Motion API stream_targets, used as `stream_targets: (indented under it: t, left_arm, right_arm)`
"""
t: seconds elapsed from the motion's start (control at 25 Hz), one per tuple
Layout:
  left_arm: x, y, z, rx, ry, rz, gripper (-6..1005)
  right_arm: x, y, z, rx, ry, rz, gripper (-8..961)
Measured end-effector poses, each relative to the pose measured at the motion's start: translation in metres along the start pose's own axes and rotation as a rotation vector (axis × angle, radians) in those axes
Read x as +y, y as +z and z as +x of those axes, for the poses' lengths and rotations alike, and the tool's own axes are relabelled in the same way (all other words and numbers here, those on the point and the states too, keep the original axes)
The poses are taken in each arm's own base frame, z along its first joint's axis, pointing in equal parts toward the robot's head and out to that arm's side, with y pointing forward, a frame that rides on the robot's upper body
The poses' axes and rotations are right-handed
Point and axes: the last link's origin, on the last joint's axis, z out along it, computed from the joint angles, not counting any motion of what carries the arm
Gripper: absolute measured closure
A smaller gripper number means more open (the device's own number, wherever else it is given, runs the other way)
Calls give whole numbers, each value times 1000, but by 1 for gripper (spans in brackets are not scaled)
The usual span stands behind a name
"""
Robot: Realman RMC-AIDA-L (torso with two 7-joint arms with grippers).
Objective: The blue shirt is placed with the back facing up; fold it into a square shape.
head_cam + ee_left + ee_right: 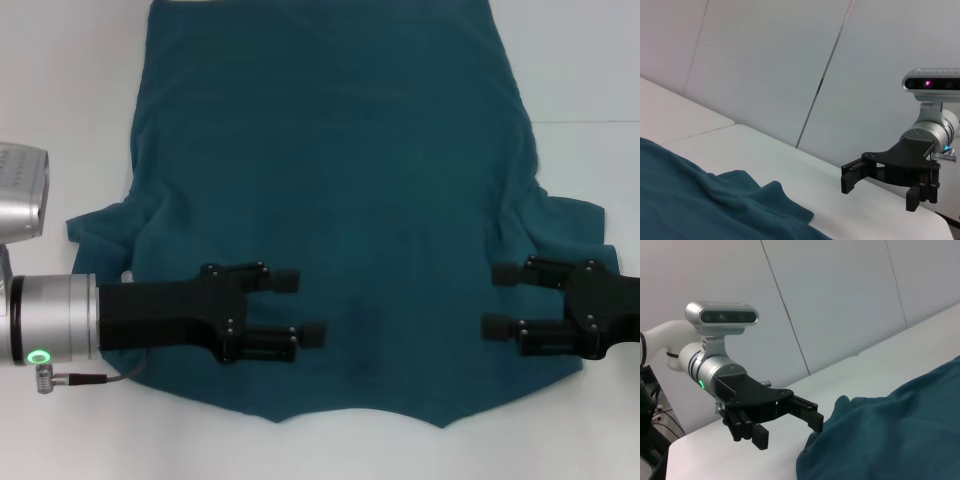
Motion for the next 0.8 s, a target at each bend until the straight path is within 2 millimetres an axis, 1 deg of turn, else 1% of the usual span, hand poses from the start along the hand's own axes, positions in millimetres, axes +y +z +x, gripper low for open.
stream_targets:
  t: [0.64, 0.8]
  left_arm:
    - [-3, 0, 4, 8, 8, 9, 112]
    - [-8, -4, 6, 40, -1, 51, 111]
  right_arm:
    - [0, 1, -1, -10, 0, 1, 54]
    - [-1, 2, -3, -13, -3, 3, 54]
